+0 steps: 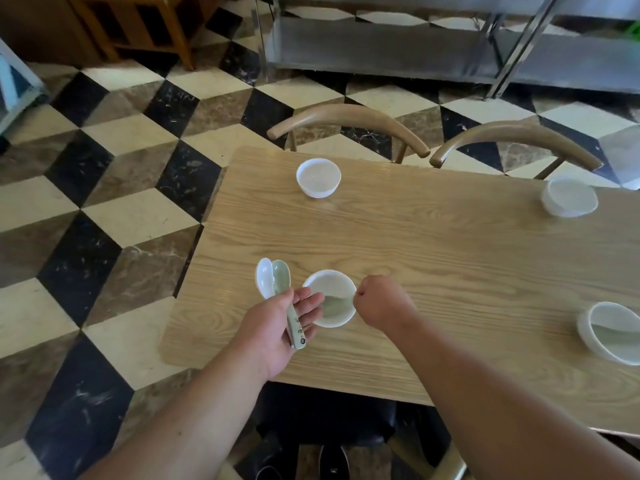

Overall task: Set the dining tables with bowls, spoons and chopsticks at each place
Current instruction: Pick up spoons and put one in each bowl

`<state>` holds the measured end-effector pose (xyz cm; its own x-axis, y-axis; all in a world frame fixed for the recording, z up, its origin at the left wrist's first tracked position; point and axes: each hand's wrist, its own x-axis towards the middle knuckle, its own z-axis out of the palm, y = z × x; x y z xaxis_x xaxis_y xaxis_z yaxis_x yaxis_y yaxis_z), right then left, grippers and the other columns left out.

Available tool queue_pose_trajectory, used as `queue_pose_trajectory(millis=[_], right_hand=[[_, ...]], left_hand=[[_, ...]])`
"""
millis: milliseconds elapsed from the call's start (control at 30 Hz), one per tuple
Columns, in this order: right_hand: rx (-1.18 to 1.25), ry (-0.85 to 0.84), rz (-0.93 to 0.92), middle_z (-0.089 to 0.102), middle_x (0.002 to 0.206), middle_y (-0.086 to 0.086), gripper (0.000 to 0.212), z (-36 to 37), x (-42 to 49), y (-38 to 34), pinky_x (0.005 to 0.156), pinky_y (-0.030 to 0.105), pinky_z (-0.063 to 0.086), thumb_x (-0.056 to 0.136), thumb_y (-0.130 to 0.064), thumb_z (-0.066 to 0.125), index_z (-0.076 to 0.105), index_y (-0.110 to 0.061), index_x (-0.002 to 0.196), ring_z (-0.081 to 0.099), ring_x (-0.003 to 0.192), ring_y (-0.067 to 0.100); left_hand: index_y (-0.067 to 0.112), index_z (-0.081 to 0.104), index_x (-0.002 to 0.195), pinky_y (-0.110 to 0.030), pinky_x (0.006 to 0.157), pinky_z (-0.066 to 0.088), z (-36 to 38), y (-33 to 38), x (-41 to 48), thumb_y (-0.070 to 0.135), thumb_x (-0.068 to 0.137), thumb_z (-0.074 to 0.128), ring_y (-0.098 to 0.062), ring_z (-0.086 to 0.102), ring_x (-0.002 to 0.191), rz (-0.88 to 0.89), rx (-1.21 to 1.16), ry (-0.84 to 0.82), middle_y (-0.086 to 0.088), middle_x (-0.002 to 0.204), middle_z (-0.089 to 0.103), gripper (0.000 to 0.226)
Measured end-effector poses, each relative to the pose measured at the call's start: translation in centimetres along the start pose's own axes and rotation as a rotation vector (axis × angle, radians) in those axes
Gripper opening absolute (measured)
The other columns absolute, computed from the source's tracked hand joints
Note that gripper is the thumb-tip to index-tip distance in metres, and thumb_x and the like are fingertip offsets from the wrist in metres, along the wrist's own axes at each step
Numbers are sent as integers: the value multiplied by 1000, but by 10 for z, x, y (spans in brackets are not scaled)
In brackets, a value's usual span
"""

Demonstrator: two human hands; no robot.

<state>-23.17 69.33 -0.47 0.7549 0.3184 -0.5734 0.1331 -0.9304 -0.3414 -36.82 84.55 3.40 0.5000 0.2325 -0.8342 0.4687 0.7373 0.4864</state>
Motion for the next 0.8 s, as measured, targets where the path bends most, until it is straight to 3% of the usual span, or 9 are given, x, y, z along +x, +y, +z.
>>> queue_pose_trajectory(millis=[100,200,300,400,467,533,600,700,800], right_hand=[[18,27,39,75,111,9,26,5,-3,-3,57,27,40,93,-22,59,67,-13,116,65,88,29],[-109,161,9,64,129,7,45,7,-17,-18,83,39,49,95,-36,62,55,-16,135,59,119,33],[82,246,-70,72,115,-2,24,6,-37,-76,78,33,49,95,-40,61,68,-27,114,65,108,25],[568,-190,-73,78,83,-5,22,20,-55,-172,74,35,58,100,-33,57,74,-26,88,72,76,19],[716,-381,-134,77,88,1,20,38,-66,-241,74,37,61,107,-21,55,72,-23,97,73,76,17],[755,-391,-186,76,91,6,17,60,-73,-309,68,34,63,108,-12,51,68,-16,111,75,73,18],[776,-317,-198,71,82,5,18,78,-76,-370,56,30,59,108,-10,48,63,-10,118,69,60,15],[815,-181,-202,57,70,-2,18,101,-79,-462,48,29,44,108,-22,47,61,-21,97,53,49,10],[922,-129,-151,67,65,-7,29,110,-76,-537,48,25,49,111,-35,46,67,-25,93,62,51,3]], left_hand=[[15,74,115,-45,101,53,-3,12,-2,35,114,44,-23,75,114,-18,23,-11,-5,114,84,36],[15,76,117,-45,99,52,-20,36,-4,35,114,45,-23,73,118,-23,40,-48,-4,114,84,37],[16,78,116,-46,98,50,-47,69,-6,36,113,46,-22,71,118,-1,83,-87,-1,116,84,38],[14,81,104,-43,81,49,-89,113,-4,38,113,48,-23,71,94,37,150,-69,-4,105,82,41],[11,79,100,-39,66,47,-127,149,-5,40,112,50,-25,65,70,46,181,-75,-8,89,76,43],[10,79,105,-37,60,46,-175,191,-7,46,111,48,-26,62,60,48,297,-92,-9,84,75,48],[12,79,113,-40,69,57,-219,232,-13,53,109,47,-28,71,71,48,420,-100,-11,96,79,53],[18,73,116,-50,93,61,-287,298,-28,61,107,49,-29,75,108,57,504,-87,-11,117,79,50],[16,76,118,-50,99,63,-335,354,-37,57,106,56,-32,75,113,179,565,-78,-14,119,79,47]])
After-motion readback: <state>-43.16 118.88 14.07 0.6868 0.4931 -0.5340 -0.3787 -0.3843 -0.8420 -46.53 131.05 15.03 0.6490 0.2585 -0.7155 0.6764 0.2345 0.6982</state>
